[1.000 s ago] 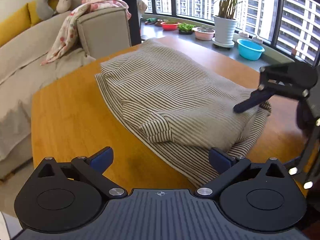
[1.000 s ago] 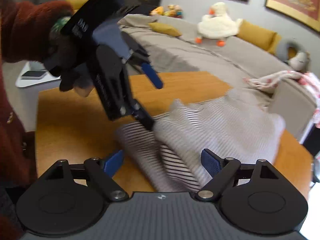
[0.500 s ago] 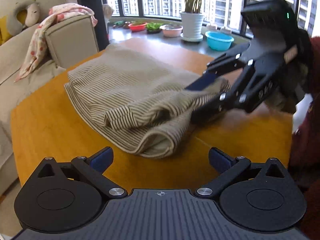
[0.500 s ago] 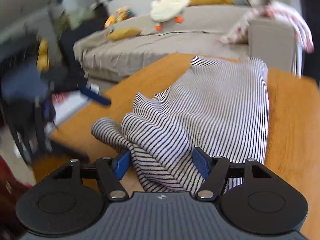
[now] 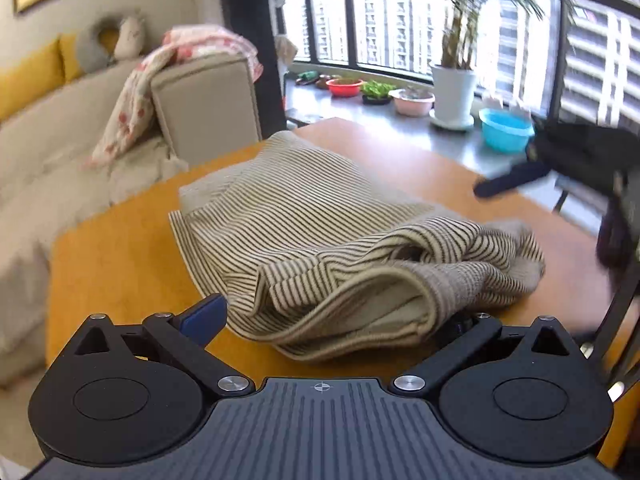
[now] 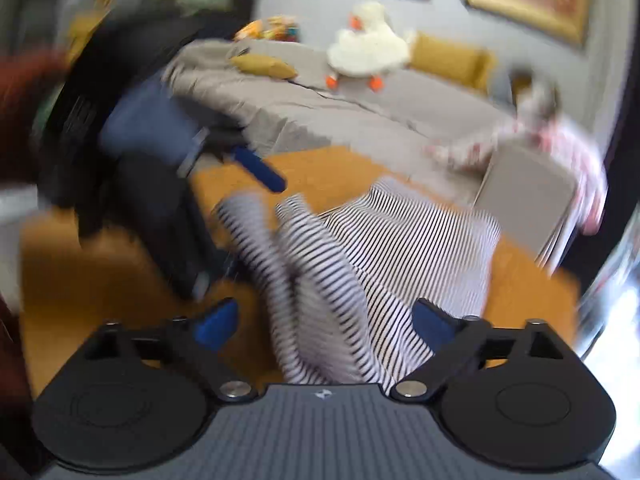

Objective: Fold clothes

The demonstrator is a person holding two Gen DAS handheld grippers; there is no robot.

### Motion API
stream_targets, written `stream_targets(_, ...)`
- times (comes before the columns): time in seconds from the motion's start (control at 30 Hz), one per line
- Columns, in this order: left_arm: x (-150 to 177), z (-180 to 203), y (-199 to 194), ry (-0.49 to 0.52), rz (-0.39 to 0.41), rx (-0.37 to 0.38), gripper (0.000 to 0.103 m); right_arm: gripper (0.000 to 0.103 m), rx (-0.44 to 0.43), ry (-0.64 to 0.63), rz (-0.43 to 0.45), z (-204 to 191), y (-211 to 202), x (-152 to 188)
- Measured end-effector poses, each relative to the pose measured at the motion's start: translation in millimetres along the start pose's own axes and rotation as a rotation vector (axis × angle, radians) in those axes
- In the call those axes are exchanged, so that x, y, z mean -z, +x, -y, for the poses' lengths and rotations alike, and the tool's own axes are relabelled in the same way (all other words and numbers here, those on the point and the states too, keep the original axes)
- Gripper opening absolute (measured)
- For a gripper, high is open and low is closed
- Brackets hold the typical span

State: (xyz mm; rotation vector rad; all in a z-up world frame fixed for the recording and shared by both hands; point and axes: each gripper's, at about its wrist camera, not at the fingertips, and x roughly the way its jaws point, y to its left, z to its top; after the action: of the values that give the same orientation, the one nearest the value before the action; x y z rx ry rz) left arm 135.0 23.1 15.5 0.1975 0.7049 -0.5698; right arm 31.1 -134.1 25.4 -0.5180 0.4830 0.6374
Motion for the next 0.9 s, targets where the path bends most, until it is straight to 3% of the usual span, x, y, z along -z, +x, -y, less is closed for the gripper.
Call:
stream_targets(0.1, -7.2, -14.4, 5.5, -0.124, -0.027, 0.050, 0.103, 0.100, 0.099, -0.079, -0.025, -9.2, 13.1, 12.1)
stream_targets(0.2, -10.9, -18.1, 8.3, -0.152, -0.032, 0.058, 0.103, 0.098, 0.199, -0.150, -0.026, -9.1, 30.2, 24.1)
stream_targets(0.3, -13.0, -18.4, 11.8, -0.143, -0.035, 0.056, 0.103, 0.074, 0.233, -0.177, -0.050, -1.7, 40.6, 26.4)
stream_targets(0.37, -14.4, -19.9, 15.0, -0.143, -0.037, 0.053, 0.103, 0.057, 0.216, -0.184, -0.067, 1.4, 44.1, 23.9)
stream_targets(0.47, -14.2, -21.5, 17.1, -0.157, -0.040, 0.056, 0.103, 0.041, 0.199, -0.243, -0.096, -0.8, 47.7, 20.4)
stream_targets(0.6, -5.4, -27.2, 0.0, -0.138, -0.035, 0.082, 0.103, 0.034, 0.143, -0.302, -0.156, 2.3, 48.1, 13.0)
stream_targets(0.67, 0.9, -39.6, -25.6, -0.148, 0.013, 0.098, 0.103, 0.030, 0.108, -0.332, -0.195, 2.4, 48.1, 5.1)
stream_targets(0.8, 0.8, -72.4, -59.1, -0.234, 0.132, 0.048, 0.103, 0.027, 0.056, -0.353, -0.256, -0.3, 41.5, -9.2)
stream_targets(0.9, -12.0, -74.7, -43.5, -0.155, 0.173, 0.036, 0.103, 0.025, 0.023, -0.362, -0.293, -12.6, 31.0, -16.2)
